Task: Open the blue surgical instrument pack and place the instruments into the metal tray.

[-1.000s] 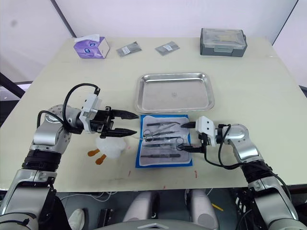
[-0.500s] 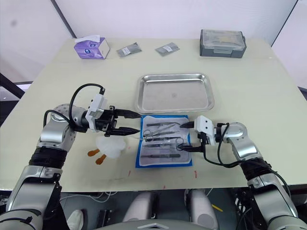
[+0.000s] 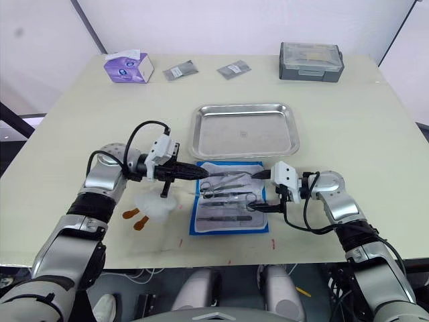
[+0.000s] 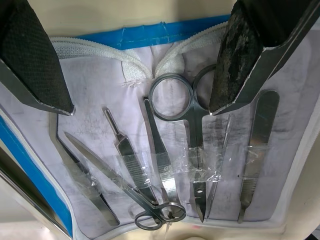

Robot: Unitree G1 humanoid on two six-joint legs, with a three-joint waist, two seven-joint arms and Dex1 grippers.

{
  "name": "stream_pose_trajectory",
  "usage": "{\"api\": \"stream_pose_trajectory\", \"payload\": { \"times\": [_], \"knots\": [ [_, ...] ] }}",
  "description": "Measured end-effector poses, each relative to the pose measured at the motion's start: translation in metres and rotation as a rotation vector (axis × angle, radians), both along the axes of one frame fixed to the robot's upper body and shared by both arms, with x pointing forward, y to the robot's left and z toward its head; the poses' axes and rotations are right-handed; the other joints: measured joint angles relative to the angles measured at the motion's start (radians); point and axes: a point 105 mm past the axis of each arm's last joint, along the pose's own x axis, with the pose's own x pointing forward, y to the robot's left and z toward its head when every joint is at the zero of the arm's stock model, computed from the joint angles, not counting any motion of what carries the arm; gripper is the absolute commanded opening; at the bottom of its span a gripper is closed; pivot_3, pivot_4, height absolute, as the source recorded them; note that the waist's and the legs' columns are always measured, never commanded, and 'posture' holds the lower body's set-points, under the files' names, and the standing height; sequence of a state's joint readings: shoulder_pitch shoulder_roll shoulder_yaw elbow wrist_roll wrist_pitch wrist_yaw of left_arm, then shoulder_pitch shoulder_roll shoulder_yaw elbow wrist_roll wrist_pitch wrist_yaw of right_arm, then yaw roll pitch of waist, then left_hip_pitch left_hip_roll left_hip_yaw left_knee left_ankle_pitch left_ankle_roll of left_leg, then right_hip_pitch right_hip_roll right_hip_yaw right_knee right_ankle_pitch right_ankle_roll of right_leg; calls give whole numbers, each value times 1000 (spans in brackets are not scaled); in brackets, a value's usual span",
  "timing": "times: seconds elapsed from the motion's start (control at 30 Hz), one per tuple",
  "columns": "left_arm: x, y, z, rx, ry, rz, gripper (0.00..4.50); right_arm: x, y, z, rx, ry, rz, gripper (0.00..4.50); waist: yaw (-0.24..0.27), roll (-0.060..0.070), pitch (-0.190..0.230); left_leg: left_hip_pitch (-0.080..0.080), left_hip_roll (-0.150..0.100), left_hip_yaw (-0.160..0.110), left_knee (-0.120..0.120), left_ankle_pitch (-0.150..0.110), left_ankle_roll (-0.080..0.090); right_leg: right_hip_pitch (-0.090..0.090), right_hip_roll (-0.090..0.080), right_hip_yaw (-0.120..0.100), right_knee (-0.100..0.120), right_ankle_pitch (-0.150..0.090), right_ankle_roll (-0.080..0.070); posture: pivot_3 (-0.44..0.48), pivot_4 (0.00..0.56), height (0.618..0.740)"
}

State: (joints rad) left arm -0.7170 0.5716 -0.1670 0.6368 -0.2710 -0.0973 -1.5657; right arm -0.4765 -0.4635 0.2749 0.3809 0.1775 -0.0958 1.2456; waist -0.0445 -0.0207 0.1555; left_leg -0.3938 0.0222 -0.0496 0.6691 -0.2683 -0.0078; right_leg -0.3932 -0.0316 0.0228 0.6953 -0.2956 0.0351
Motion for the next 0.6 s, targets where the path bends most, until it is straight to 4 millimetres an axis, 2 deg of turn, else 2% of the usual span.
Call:
{"api": "stream_pose_trajectory", "payload": {
  "times": [0.3, 0.37, 0.4, 0.43, 0.57, 0.6],
  "knots": [
    [6, 2, -14, 27, 1, 23, 97, 0, 0, -1, 1, 2, -5, 4500, 0, 0, -1, 0, 0, 0, 0, 0, 0, 0, 0, 0, 0, 0, 0, 0, 150, 734],
    [7, 0, -16, 14, 6, 28, 466, 0, 0, -1, 2, 2, -7, 4500, 0, 0, -1, 1, 0, -1, 0, 0, 0, 0, 0, 0, 0, 0, 0, 0, 150, 734],
    [7, -1, -17, 5, 10, 31, 887, -1, 0, -1, 2, 2, -8, 4500, 0, 0, -1, 1, 0, -1, 0, 0, 0, 1, 0, 0, 0, 0, 0, 0, 150, 734],
    [7, -1, -18, -1, 15, 33, 1019, -1, 0, -2, 2, 2, -9, 4500, 0, 0, -1, 1, 0, -1, 0, 0, 0, 1, 0, 0, 0, 0, 0, 0, 150, 734],
    [9, 0, -14, -20, -24, 41, 2567, -1, -1, -2, 3, 2, -10, 4500, 0, 0, -1, 1, 0, -1, 0, 0, 0, 1, 0, 0, 0, 0, 0, 0, 150, 734],
    [9, 1, -13, -22, -31, 43, 2567, -1, -1, -2, 3, 2, -10, 4500, 0, 0, -1, 1, 0, -1, 0, 0, 0, 1, 0, 0, 0, 0, 0, 0, 150, 734]
  ]
}}
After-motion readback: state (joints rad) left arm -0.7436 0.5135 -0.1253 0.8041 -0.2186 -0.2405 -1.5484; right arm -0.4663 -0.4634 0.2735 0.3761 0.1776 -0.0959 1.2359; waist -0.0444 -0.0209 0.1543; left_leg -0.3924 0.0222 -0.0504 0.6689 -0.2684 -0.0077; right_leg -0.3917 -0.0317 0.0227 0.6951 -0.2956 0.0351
